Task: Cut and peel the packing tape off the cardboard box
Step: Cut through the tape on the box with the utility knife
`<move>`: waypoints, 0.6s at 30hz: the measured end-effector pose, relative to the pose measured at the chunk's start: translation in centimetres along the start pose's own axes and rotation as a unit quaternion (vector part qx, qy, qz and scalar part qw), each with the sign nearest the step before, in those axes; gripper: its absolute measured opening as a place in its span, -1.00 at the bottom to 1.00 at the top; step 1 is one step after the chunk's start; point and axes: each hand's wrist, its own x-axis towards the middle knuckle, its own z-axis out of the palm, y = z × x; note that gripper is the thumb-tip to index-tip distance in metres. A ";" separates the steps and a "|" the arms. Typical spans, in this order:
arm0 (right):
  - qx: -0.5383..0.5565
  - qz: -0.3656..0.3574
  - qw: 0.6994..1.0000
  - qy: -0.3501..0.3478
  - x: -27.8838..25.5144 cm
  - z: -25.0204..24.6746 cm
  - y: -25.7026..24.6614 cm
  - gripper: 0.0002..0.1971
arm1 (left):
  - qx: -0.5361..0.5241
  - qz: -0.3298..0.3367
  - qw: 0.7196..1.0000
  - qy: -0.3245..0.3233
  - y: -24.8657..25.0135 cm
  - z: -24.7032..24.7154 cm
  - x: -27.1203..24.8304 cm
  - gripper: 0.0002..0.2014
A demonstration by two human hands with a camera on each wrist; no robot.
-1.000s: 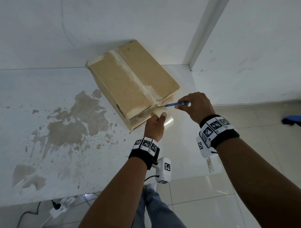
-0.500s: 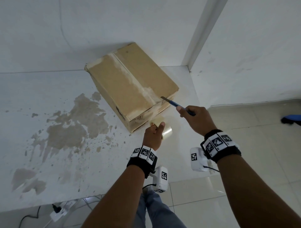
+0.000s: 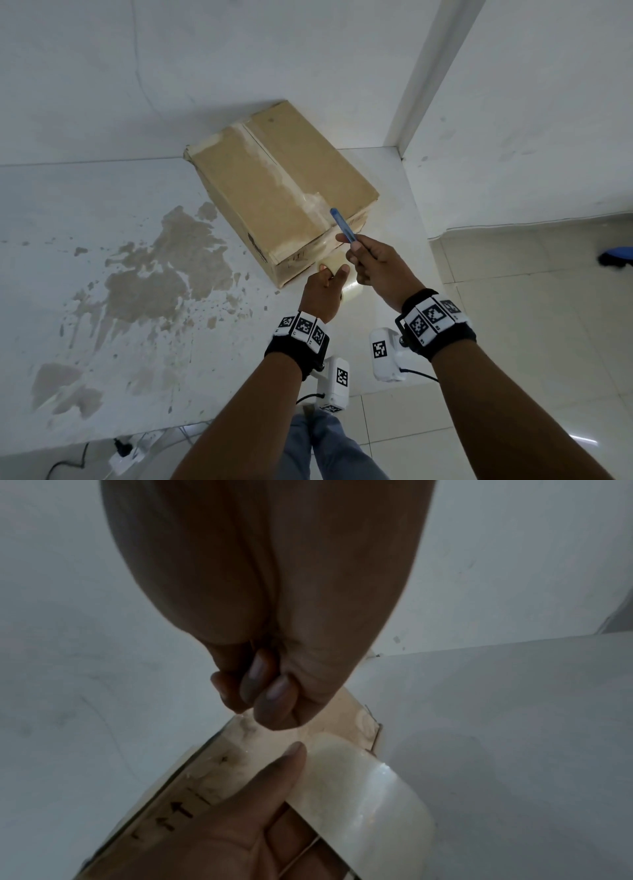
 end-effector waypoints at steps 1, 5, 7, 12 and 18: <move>0.020 0.003 1.000 -0.002 0.0 0.1 -0.1 -0.66 | -0.001 -0.004 1.000 -0.001 0.0 -0.1 0.0 -0.46; 0.062 0.010 0.998 0.017 0.0 0.1 0.2 -0.67 | -0.013 -0.013 1.000 0.003 0.2 -0.3 -0.3 -0.46; 0.076 0.020 0.996 0.050 0.0 -0.1 0.7 -0.70 | -0.018 -0.014 1.000 0.005 0.1 -0.4 -0.3 -0.45; 0.061 0.064 0.979 0.184 -0.6 -1.5 3.4 -0.77 | -0.026 -0.022 0.999 0.015 -0.8 -0.3 0.2 -0.46; -0.103 0.169 0.943 0.267 -3.1 -4.5 8.4 -0.76 | -0.062 -0.018 0.997 0.036 -1.7 0.1 0.4 -0.69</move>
